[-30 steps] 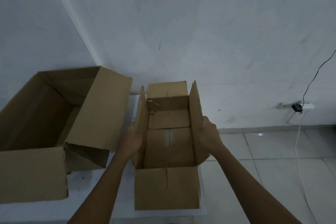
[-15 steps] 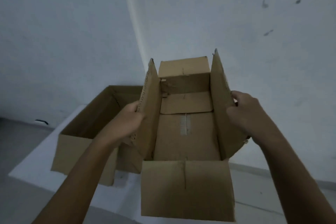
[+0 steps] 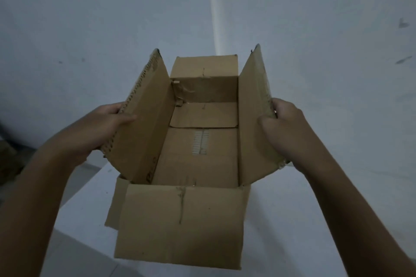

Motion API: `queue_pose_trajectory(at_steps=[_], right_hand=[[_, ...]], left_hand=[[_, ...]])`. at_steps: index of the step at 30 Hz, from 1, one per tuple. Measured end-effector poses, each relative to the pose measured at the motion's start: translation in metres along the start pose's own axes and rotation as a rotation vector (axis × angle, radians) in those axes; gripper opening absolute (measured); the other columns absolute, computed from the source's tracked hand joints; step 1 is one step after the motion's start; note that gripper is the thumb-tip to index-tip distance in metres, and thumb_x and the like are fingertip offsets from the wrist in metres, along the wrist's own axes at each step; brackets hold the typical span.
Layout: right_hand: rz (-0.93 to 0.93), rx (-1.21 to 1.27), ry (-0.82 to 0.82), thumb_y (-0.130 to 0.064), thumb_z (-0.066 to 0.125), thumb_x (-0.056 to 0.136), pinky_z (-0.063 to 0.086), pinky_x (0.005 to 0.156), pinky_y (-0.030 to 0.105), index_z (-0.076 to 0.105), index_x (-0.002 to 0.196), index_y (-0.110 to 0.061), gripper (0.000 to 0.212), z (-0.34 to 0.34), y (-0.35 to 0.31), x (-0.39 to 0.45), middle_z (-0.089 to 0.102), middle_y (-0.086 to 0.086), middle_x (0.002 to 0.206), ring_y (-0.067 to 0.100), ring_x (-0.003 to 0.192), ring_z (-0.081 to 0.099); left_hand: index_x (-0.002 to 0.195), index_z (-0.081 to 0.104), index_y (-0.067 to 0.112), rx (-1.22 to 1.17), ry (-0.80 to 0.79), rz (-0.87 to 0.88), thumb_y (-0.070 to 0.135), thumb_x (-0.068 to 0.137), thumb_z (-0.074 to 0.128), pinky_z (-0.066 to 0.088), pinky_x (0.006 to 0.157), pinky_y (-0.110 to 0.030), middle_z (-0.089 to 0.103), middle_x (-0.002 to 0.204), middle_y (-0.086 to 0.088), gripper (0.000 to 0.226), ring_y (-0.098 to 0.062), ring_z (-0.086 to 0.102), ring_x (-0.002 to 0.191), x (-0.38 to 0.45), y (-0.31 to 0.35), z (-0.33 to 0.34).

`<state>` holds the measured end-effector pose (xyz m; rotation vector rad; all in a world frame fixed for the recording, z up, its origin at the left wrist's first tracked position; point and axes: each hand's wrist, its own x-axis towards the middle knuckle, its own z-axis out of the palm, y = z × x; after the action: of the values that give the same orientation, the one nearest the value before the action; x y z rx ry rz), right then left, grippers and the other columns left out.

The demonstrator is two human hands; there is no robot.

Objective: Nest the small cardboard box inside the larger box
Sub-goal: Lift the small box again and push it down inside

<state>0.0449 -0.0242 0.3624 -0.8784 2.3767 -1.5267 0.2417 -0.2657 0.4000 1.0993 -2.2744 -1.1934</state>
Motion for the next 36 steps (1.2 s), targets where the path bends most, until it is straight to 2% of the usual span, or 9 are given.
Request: queue_pose_trajectory(at_steps=[3,8,13,17,19,22,26,30,36], right_hand=[[0.005,0.002,0.014,-0.009,0.042,0.091,0.052,0.064,0.038,0.06,0.108,-0.006,0.025,0.047,-0.016,0.017,0.065,0.016,0.103,0.031,0.091,0.062],[0.062,-0.087,0.052,-0.01,0.041,0.091,0.056,0.08,0.051,0.056,0.112,-0.003,0.027,0.122,-0.035,0.047,0.064,0.019,0.107,0.033,0.094,0.062],[0.056,-0.211,0.181,-0.017,0.038,0.091,0.057,0.073,0.048,0.053,0.099,-0.012,0.018,0.182,-0.023,0.063,0.064,0.012,0.087,0.027,0.074,0.063],[0.042,-0.254,0.237,-0.012,0.038,0.094,0.046,0.053,0.036,0.051,0.096,-0.009,0.013,0.213,-0.008,0.069,0.061,0.014,0.075,0.022,0.056,0.054],[0.047,-0.287,0.262,-0.011,0.038,0.094,0.046,0.052,0.037,0.05,0.092,-0.01,0.012,0.223,0.0,0.074,0.06,0.012,0.072,0.022,0.056,0.055],[0.074,-0.292,0.223,-0.009,0.038,0.096,0.042,0.049,0.032,0.046,0.094,-0.013,0.01,0.236,0.012,0.078,0.055,0.005,0.069,0.019,0.056,0.053],[0.111,-0.267,0.17,-0.002,0.039,0.094,0.042,0.048,0.033,0.05,0.102,-0.007,0.014,0.247,0.027,0.081,0.06,0.016,0.076,0.019,0.055,0.05],[0.132,-0.288,0.116,-0.003,0.041,0.094,0.032,0.042,0.021,0.043,0.104,-0.014,0.015,0.258,0.036,0.083,0.056,0.009,0.071,0.015,0.052,0.048],[0.205,-0.265,0.039,-0.001,0.042,0.092,0.031,0.045,0.023,0.044,0.094,-0.008,0.008,0.264,0.045,0.08,0.048,0.006,0.07,0.014,0.054,0.044]], left_hand=[[0.109,0.069,0.033,-0.03,-0.023,0.013,0.029,0.096,0.057,0.055,0.092,-0.049,0.075,0.107,0.0,0.018,-0.026,0.072,0.097,0.03,-0.027,-0.033],[0.111,0.068,0.032,-0.146,-0.05,0.014,0.029,0.098,0.055,0.055,0.088,-0.044,0.074,0.106,0.002,0.019,-0.024,0.071,0.097,0.089,-0.076,-0.072],[0.121,0.064,0.03,-0.183,-0.085,0.073,0.028,0.101,0.049,0.057,0.086,-0.042,0.072,0.109,0.002,0.025,-0.022,0.07,0.096,0.138,-0.111,-0.075],[0.129,0.058,0.028,-0.129,-0.08,0.153,0.027,0.104,0.042,0.058,0.071,-0.037,0.07,0.104,0.002,0.03,-0.022,0.07,0.09,0.161,-0.133,-0.055],[0.137,0.054,0.026,-0.114,-0.086,0.161,0.027,0.104,0.04,0.058,0.081,-0.045,0.069,0.109,0.002,0.035,-0.024,0.069,0.094,0.171,-0.145,-0.042],[0.146,0.044,0.025,-0.066,-0.101,0.15,0.028,0.105,0.038,0.055,0.091,-0.046,0.066,0.121,-0.001,0.042,-0.022,0.067,0.097,0.184,-0.165,-0.026],[0.149,0.04,0.023,0.019,-0.128,0.115,0.032,0.105,0.036,0.051,0.099,-0.046,0.059,0.138,-0.004,0.045,-0.022,0.062,0.113,0.197,-0.192,-0.008],[0.147,0.041,0.026,0.078,-0.089,0.139,0.027,0.105,0.036,0.051,0.077,-0.029,0.062,0.132,-0.002,0.043,-0.011,0.062,0.093,0.208,-0.21,-0.001],[0.143,0.047,0.025,0.239,-0.085,0.187,0.025,0.104,0.037,0.049,0.079,-0.033,0.067,0.121,-0.005,0.04,-0.022,0.064,0.097,0.22,-0.216,-0.006]])
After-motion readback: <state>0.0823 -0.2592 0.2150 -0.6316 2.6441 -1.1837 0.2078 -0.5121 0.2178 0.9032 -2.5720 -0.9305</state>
